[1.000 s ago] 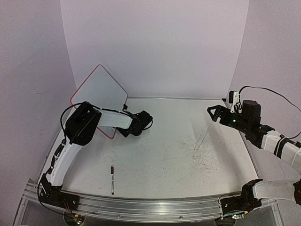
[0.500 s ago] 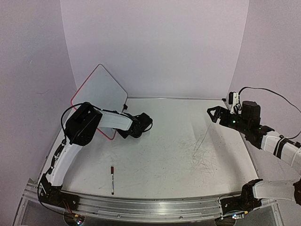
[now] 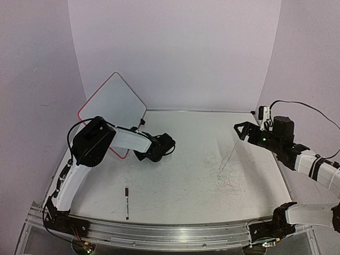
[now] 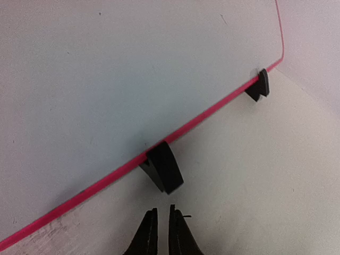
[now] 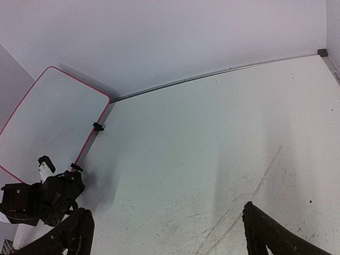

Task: Write a sentence on the whiteboard
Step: Move the whiteboard to the center of the board, then pick up the whiteboard marker from the corner of the board.

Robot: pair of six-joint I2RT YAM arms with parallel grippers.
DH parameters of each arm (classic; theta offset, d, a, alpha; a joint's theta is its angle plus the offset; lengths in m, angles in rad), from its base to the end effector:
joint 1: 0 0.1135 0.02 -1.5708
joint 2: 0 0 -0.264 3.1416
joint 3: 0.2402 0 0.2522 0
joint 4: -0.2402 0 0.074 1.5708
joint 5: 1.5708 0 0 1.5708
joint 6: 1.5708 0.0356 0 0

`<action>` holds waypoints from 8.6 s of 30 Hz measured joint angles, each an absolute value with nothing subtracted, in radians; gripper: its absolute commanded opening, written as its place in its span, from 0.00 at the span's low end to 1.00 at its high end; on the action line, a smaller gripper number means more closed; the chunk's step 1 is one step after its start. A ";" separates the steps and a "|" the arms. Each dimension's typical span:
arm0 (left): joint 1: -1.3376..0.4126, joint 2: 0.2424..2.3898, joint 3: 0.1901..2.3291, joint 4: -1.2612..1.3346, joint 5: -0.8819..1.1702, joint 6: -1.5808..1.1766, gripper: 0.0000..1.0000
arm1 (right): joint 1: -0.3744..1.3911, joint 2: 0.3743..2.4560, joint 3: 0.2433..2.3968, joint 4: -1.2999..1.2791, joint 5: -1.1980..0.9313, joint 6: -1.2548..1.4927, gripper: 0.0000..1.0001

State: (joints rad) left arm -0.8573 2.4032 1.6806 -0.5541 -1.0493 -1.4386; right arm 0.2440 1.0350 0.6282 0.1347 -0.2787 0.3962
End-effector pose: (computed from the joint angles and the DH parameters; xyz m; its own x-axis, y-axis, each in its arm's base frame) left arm 0.3278 -0.3316 0.0864 -0.2929 -0.4162 -0.8608 -0.5929 0.7853 -0.1780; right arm 0.2288 0.0670 0.2696 -0.4295 0.2754 -0.8601 -0.3508 0.8267 0.4399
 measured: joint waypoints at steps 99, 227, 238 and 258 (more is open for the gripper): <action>-0.945 2.107 1.103 0.008 -0.920 -0.890 0.00 | 0.440 1.116 0.632 0.198 -0.179 0.421 0.98; -1.163 1.645 0.801 -0.487 -0.380 -0.938 0.16 | 0.583 0.920 0.561 0.244 -0.310 0.386 0.98; -1.163 1.608 0.802 -0.518 -0.384 -0.938 0.06 | 0.616 0.920 0.561 0.226 -0.270 0.397 0.98; -1.166 1.119 0.792 0.044 -0.237 -0.698 0.00 | 0.939 1.253 0.635 0.580 -0.374 0.509 0.90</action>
State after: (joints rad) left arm -1.1664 1.1195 0.7917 0.0445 -0.2365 -0.6980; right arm 0.9394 1.2529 0.6349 0.5801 -0.3742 0.5089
